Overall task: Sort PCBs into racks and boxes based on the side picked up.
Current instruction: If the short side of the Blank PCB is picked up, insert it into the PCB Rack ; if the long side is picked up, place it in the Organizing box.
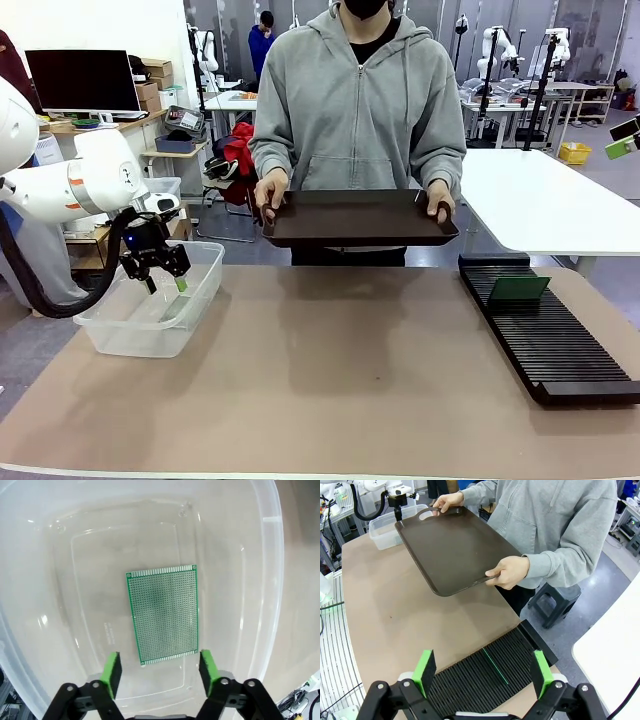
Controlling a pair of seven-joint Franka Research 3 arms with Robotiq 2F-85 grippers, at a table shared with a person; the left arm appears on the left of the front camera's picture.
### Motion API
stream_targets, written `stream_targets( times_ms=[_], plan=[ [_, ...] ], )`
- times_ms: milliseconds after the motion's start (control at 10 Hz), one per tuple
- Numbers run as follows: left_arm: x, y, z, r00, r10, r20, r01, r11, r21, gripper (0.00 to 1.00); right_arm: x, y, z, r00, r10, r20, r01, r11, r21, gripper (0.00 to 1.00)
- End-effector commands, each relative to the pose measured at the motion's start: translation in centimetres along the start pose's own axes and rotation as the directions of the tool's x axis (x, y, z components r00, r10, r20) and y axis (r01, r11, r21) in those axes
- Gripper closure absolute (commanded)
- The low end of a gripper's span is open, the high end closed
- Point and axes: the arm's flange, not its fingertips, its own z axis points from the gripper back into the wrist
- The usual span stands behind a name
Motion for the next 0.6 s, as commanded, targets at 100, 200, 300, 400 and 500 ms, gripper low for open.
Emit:
stream_targets(
  times_ms=[100, 200, 300, 400, 500],
  plan=[
    [-0.38, -0.32, 0.42, 1.0, 0.004, -0.018, -0.004, 0.999, 0.035, 0.0, 0.01, 0.12, -0.09, 1.0, -0.004, -0.007, 0.004, 1.0, -0.004, 0.0],
    [-0.43, -0.54, 0.52, 1.0, 0.004, -0.016, -0.003, 0.998, 0.055, 0.0, 0.01, 0.12, -0.09, 1.0, -0.004, -0.007, 0.004, 1.0, -0.004, 0.0],
    [-0.44, -0.58, 0.69, 1.0, -0.001, -0.007, 0.001, 0.998, 0.056, 0.0, 0.01, 0.12, -0.09, 1.0, -0.004, -0.007, 0.004, 1.0, -0.004, 0.0],
    [-0.44, -0.58, 0.94, 1.0, -0.003, 0.017, 0.003, 1.0, 0.026, 0.0, 0.01, 0.12, -0.09, 1.0, -0.004, -0.007, 0.004, 1.0, -0.004, 0.0],
    [-0.64, -0.93, 1.15, 1.0, -0.005, 0.023, 0.005, 1.0, 0.003, 0.0, 0.01, 0.12, -0.09, 1.0, -0.004, -0.007, 0.004, 1.0, -0.004, 0.0]
  ],
)
